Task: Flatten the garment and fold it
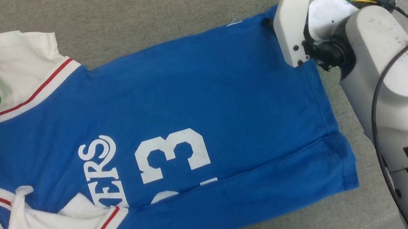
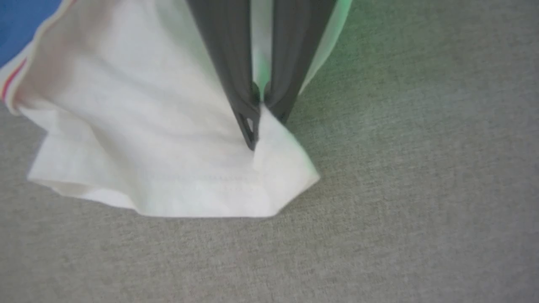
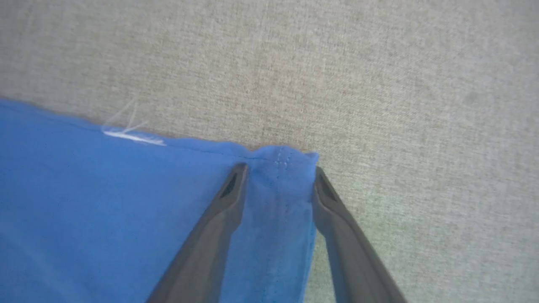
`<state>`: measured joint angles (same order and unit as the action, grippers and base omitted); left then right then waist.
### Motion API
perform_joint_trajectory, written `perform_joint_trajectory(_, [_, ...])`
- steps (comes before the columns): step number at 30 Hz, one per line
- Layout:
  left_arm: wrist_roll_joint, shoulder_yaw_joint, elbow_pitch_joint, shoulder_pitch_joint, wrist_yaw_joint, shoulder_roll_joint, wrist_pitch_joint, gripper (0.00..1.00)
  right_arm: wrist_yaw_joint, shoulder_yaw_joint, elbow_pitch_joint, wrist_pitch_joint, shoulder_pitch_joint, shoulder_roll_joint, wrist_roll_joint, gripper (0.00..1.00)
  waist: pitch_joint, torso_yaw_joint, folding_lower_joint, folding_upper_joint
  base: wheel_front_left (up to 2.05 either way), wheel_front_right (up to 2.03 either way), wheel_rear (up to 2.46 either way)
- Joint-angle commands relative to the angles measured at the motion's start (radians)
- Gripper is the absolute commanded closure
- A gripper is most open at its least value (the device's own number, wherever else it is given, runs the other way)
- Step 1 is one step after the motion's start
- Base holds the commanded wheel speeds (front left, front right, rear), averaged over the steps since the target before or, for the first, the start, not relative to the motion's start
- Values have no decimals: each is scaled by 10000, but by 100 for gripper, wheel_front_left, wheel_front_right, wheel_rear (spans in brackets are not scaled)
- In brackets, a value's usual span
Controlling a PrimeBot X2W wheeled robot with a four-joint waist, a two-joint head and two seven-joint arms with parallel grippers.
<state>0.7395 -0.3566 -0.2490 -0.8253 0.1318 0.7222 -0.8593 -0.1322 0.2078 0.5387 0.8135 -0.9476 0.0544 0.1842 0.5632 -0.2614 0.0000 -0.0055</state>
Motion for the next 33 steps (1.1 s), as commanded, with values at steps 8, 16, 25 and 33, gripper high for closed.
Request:
perform_joint_trajectory(8, [211,268,71,831,-637,-285,1992,100,15,266,-530,-1613,608,-41,-340,100,-469,93,0,55,0,0,0])
perform_joint_trajectory(16, [234,954,1103,3063,-1373,-853,6095,100,15,-40,-1533,-5391,2850,294,-356,100,-1832,639,0,55,0,0,0])
perform_joint_trajectory(25, [783,1342,2064,6052,-1053,-1239,7370,100,15,-722,-2177,-6774,5371,766,-124,100,-3234,1199,0,55,0,0,0])
perform_joint_trajectory(33, [1157,1117,2156,7823,-793,-1126,6824,100,15,-1048,-2710,-5402,6851,1154,174,100,-3765,1651,0,55,0,0,0])
